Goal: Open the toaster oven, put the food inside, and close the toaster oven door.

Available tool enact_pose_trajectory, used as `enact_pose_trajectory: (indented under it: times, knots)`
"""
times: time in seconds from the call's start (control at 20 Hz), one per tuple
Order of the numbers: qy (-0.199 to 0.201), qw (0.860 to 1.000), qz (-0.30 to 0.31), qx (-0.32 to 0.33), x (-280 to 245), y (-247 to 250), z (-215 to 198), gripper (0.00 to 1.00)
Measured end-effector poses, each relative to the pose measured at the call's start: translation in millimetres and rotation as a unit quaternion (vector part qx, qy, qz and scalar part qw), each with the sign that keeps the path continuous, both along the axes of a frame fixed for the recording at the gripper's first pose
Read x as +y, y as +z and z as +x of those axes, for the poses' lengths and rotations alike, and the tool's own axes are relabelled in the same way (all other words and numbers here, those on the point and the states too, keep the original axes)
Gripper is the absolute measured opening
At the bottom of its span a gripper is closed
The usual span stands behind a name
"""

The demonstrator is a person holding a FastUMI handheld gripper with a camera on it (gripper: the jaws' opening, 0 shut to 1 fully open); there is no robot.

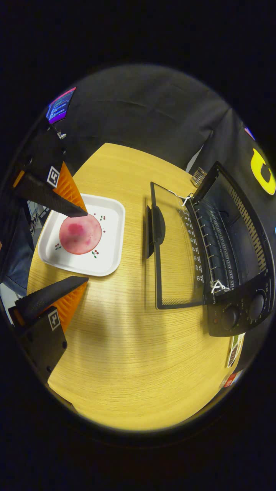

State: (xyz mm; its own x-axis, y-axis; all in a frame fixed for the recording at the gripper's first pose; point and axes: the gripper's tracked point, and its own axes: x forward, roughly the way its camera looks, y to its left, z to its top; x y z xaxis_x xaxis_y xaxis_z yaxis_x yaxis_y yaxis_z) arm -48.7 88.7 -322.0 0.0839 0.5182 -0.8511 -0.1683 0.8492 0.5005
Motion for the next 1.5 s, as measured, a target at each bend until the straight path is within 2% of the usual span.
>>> enact_pose_trajectory:
  times: [0.25, 0.6, 0.8, 0.85, 1.0, 1.2, 1.5]
  knots:
    - [-0.001, 0.999, 0.011, 0.049, 0, -5, -5, 0.95]
    - [-0.005, 0.997, -0.010, 0.077, -10, -19, -7, 0.41]
    - [0.003, 0.996, -0.010, 0.092, -10, -20, -12, 0.39]
    - [0.005, 0.996, -0.031, 0.085, -12, -31, -7, 0.39]
    - [-0.018, 0.995, -0.011, 0.096, -13, -25, -11, 0.06]
    - [-0.027, 0.995, -0.006, 0.093, -10, -26, -12, 0.02]
    - [-0.059, 0.992, 0.048, 0.101, 9, -2, -9, 0.02]
